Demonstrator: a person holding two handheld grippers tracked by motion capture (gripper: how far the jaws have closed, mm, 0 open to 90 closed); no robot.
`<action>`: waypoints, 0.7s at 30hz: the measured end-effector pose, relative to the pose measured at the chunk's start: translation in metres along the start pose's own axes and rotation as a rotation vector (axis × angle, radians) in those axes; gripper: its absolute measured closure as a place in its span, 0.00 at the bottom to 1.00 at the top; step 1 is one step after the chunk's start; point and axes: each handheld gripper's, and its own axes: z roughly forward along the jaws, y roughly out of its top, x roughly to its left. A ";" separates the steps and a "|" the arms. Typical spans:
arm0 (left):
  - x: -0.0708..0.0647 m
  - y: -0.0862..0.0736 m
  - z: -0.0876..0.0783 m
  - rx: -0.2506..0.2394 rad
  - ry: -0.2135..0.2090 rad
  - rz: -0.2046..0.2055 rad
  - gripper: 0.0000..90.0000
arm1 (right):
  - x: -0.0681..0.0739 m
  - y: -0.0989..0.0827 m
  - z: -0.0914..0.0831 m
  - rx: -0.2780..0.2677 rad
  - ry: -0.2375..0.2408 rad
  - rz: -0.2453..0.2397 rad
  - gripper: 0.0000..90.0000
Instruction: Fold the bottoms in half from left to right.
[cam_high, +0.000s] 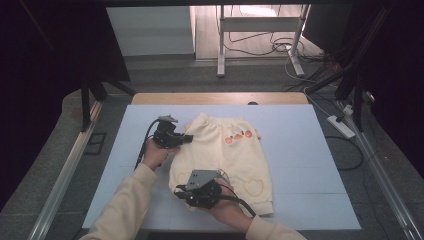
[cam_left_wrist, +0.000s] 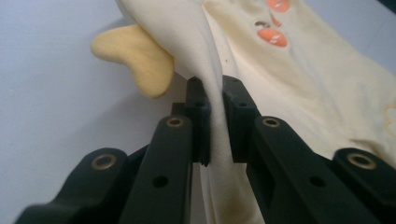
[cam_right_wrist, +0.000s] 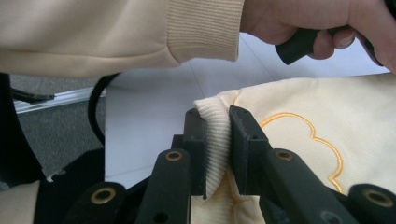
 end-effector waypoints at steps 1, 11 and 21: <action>-0.001 0.001 -0.003 -0.006 -0.005 -0.002 0.91 | 0.001 0.002 -0.001 -0.007 0.000 -0.006 0.86; -0.005 0.005 -0.023 -0.047 -0.005 -0.004 0.91 | 0.004 0.015 -0.014 -0.071 0.015 -0.027 0.86; -0.004 0.002 -0.017 -0.041 0.002 -0.010 0.91 | 0.000 0.006 -0.010 -0.043 0.019 -0.003 0.86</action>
